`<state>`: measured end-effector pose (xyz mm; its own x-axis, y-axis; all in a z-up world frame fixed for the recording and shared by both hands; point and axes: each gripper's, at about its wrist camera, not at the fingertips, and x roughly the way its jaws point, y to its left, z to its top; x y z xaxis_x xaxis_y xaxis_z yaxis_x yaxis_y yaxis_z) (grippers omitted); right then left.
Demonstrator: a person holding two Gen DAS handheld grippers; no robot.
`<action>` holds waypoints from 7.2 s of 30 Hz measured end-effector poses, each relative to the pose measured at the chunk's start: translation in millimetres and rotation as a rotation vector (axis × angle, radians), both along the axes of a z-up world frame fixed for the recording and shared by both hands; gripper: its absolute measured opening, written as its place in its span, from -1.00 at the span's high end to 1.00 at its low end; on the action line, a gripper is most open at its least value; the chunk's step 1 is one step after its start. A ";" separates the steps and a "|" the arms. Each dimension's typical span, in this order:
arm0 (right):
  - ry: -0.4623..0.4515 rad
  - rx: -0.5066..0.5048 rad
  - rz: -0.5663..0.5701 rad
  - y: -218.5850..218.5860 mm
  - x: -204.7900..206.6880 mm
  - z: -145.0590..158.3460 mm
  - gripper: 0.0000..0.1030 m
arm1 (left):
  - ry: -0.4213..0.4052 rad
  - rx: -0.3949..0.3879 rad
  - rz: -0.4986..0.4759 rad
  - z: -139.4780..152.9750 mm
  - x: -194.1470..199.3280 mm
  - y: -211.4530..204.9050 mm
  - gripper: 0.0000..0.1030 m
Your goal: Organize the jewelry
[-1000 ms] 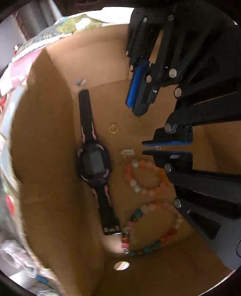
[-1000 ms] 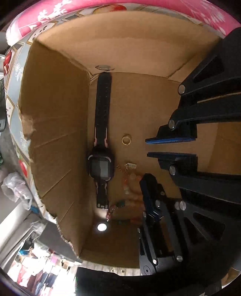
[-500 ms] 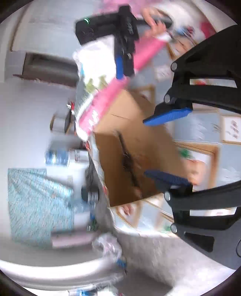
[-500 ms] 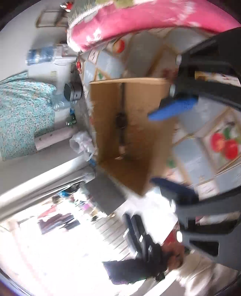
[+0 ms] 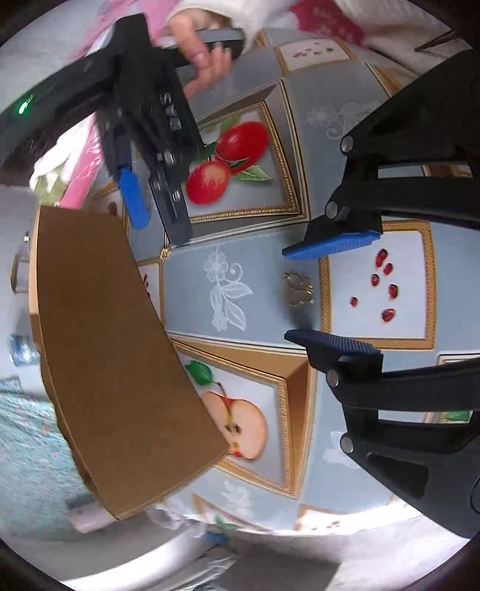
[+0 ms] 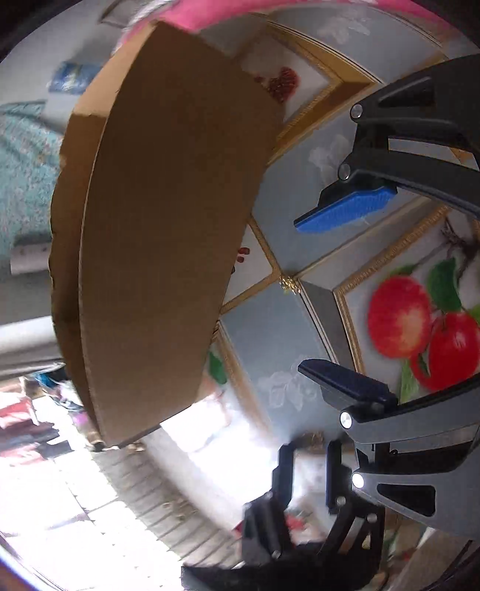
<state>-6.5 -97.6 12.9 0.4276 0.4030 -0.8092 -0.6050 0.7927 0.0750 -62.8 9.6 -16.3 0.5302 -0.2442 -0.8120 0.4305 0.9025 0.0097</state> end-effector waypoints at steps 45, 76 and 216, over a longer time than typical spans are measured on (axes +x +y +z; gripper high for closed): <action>0.011 0.019 0.008 2.2 -4.1 -2.9 -0.34 | 0.377 -0.479 0.014 -7.0 15.6 16.2 1.00; 0.007 0.025 0.005 -6.9 1.9 -1.3 -0.34 | 0.038 0.070 -0.150 60.8 -17.6 -51.7 0.81; -0.283 0.277 -0.192 -43.3 -25.5 75.3 -0.42 | -0.422 -0.205 0.195 119.4 -38.4 -31.4 0.25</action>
<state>-32.0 -140.9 88.1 0.7051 0.4799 -0.5220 -0.4757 0.8661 0.1537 -101.2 -21.8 103.1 0.8533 -0.2400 -0.4629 0.2506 0.9673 -0.0395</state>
